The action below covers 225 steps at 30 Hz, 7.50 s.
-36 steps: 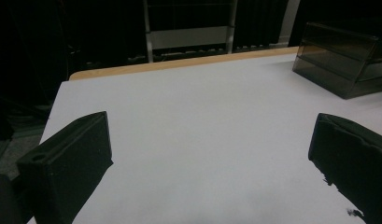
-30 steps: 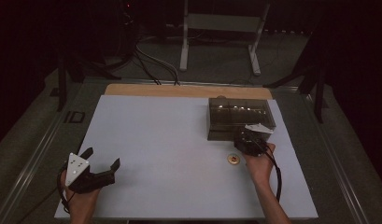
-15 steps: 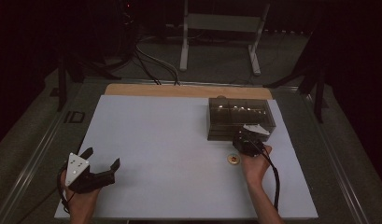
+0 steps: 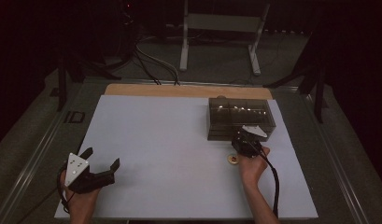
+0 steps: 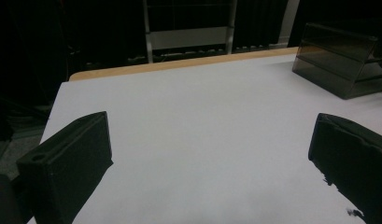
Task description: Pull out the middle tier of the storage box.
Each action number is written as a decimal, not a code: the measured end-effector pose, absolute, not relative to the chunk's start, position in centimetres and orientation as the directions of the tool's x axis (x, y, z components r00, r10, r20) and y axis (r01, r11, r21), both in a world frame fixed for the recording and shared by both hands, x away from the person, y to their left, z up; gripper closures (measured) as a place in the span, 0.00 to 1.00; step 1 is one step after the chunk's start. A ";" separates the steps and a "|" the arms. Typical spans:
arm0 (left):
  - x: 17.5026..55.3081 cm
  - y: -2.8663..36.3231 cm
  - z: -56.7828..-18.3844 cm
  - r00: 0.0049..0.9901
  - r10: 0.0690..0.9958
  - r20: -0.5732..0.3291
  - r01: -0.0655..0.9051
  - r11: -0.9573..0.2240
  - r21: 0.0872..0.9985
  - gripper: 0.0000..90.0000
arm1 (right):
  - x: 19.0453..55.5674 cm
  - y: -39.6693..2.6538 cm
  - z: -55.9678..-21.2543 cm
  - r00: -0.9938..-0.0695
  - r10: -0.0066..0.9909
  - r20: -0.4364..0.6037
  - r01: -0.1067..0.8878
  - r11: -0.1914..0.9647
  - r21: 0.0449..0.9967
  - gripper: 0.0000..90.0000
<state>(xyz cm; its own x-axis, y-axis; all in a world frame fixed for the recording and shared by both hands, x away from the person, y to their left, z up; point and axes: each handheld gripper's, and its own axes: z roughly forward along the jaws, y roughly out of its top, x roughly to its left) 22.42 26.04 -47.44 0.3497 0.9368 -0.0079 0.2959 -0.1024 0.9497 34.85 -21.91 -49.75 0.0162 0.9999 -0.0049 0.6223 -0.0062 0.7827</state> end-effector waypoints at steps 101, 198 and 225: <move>22.4 26.1 -47.5 0.349 0.937 -0.008 0.301 -0.104 0.948 0.01 | 36.7 -25.3 -46.5 -0.587 0.786 -0.193 0.595 0.581 0.555 0.48; 22.5 25.8 -47.6 0.356 0.935 -0.005 0.305 -0.112 0.946 0.01 | 30.6 -26.3 -46.2 -0.588 0.804 -0.089 0.573 0.491 0.656 0.39; 22.5 25.8 -47.6 0.354 0.935 -0.004 0.305 -0.111 0.946 0.01 | 29.3 -25.9 -47.1 -0.376 0.926 0.023 0.676 0.258 0.690 0.00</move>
<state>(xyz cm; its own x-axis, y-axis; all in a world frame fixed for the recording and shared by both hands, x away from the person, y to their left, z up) 22.45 25.77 -47.56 0.3538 0.9353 -0.0044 0.3045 -0.1108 0.9460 29.25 -25.88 -47.05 -0.3762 0.9263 0.0227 0.6764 0.2578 0.6900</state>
